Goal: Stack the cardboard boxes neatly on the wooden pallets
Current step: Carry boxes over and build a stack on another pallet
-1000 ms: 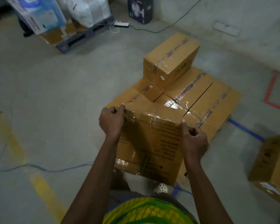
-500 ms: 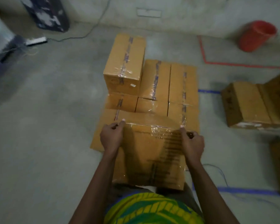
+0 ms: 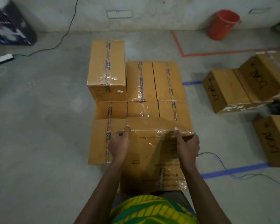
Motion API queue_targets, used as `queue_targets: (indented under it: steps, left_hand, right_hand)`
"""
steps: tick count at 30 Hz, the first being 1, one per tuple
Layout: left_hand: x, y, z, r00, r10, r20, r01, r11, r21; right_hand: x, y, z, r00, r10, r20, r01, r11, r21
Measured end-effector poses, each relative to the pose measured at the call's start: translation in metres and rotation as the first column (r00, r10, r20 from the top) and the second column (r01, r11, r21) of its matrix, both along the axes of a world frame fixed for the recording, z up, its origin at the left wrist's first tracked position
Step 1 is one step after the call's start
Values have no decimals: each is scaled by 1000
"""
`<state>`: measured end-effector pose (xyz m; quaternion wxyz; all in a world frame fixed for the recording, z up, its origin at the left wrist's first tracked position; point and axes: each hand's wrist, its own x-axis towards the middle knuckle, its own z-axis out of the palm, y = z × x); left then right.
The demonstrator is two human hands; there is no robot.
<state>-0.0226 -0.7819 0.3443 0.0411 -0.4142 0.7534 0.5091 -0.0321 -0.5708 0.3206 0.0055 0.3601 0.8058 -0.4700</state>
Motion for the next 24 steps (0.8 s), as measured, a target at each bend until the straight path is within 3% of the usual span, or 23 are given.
queue_targets:
  steps: [6,13,17,20,24]
  left_hand:
    - [-56,-9,6,1000,23,-4,-23,997,-79]
    - [-159,11,46,989,103,-110,-108,993,-38]
    - [-230,22,56,967,151,-205,-148,988,32]
    - [-271,18,34,922,178,-344,-136,981,142]
    - [-320,1,-32,877,117,-466,-30,981,189]
  right_hand:
    - [-52,-11,18,997,-64,-44,69,989,130]
    - [-161,1,41,981,-73,-179,92,991,100]
    - [-225,9,35,922,-66,-382,20,992,-123]
    - [-270,19,17,833,-116,-541,-105,927,-361]
    - [-331,26,-38,787,-55,-614,-259,875,-410]
